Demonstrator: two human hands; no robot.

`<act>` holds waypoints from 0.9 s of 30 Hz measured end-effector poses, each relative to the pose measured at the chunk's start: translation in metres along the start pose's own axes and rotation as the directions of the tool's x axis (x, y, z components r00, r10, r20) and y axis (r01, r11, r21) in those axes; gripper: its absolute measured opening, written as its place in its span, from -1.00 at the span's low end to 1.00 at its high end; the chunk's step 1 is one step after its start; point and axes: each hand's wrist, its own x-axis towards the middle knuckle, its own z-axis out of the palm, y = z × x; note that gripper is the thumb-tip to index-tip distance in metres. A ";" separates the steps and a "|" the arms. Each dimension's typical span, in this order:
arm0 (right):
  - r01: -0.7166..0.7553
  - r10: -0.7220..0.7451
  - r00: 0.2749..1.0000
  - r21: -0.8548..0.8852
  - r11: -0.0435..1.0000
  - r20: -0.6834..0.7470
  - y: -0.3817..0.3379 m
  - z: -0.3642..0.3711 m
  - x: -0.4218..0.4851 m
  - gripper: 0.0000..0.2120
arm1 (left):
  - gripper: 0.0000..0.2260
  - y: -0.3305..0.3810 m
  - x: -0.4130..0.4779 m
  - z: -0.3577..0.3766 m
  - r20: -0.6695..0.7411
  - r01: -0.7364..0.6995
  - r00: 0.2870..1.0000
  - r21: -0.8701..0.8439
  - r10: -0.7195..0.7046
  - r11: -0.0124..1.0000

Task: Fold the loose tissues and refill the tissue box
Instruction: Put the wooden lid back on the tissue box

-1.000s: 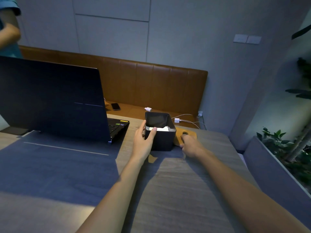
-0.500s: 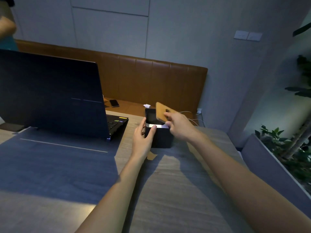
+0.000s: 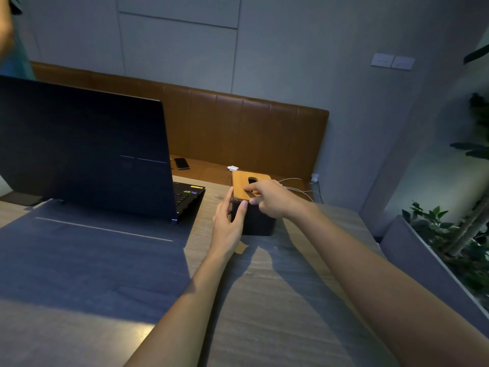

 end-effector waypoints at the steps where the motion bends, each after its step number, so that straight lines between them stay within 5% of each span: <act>1: -0.003 0.003 1.000 0.023 1.000 0.001 0.001 -0.001 0.001 -0.52 | -0.51 0.001 0.000 0.000 0.005 0.000 1.000 0.001 0.000 1.000; 20: -0.019 0.018 0.998 0.012 1.000 0.058 0.001 -0.011 0.013 -0.61 | -0.52 -0.004 0.003 0.002 -0.025 -0.062 0.998 0.133 0.066 0.989; 27: 0.000 -0.013 0.993 0.110 0.994 0.119 0.014 -0.008 0.008 -0.64 | -0.76 -0.002 0.000 0.001 -0.053 -0.167 0.983 0.150 0.177 0.974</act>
